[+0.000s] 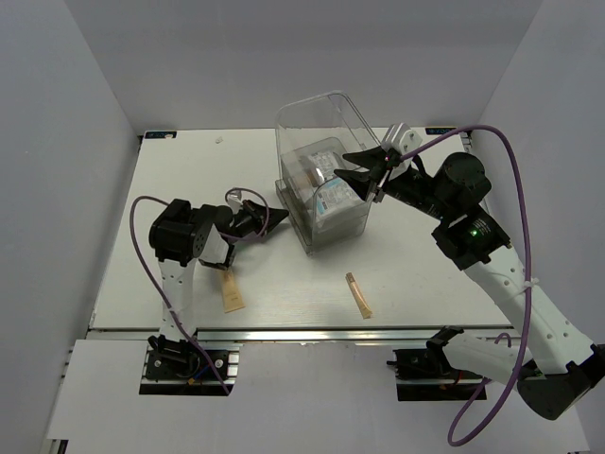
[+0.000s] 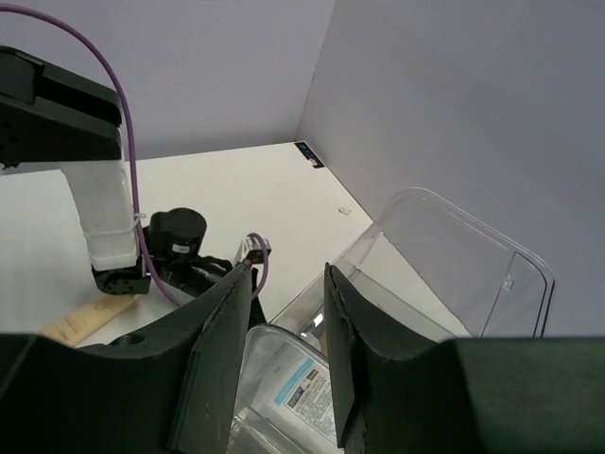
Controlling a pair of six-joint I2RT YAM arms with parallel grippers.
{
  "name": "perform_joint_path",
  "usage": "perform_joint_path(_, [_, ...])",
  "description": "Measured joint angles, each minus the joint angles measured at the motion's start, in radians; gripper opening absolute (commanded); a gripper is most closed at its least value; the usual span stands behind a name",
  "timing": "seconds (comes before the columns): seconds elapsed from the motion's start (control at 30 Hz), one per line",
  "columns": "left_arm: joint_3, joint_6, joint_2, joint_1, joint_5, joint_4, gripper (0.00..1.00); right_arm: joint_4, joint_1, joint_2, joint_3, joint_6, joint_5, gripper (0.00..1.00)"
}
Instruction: Organize the makeup
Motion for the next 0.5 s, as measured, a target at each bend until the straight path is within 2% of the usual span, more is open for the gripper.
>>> perform_joint_path(0.2, [-0.125, 0.069, -0.124, 0.09, 0.019, -0.07, 0.0, -0.001, 0.0, 0.0, 0.0, -0.003, -0.018, 0.43])
perform_joint_path(0.27, [-0.132, 0.113, -0.163, 0.115, 0.027, -0.133, 0.0, -0.004, 0.0, 0.0, -0.002, -0.007, -0.031, 0.47])
perform_joint_path(0.47, [-0.113, 0.261, -0.27, 0.13, 0.029, -0.372, 0.0, -0.061, 0.0, 0.0, -0.027, -0.057, -0.098, 0.49])
perform_joint_path(0.5, [-0.105, 0.288, -0.283, 0.13, 0.028, -0.415, 0.06, -0.079, 0.0, 0.0, -0.032, -0.072, -0.11, 0.5])
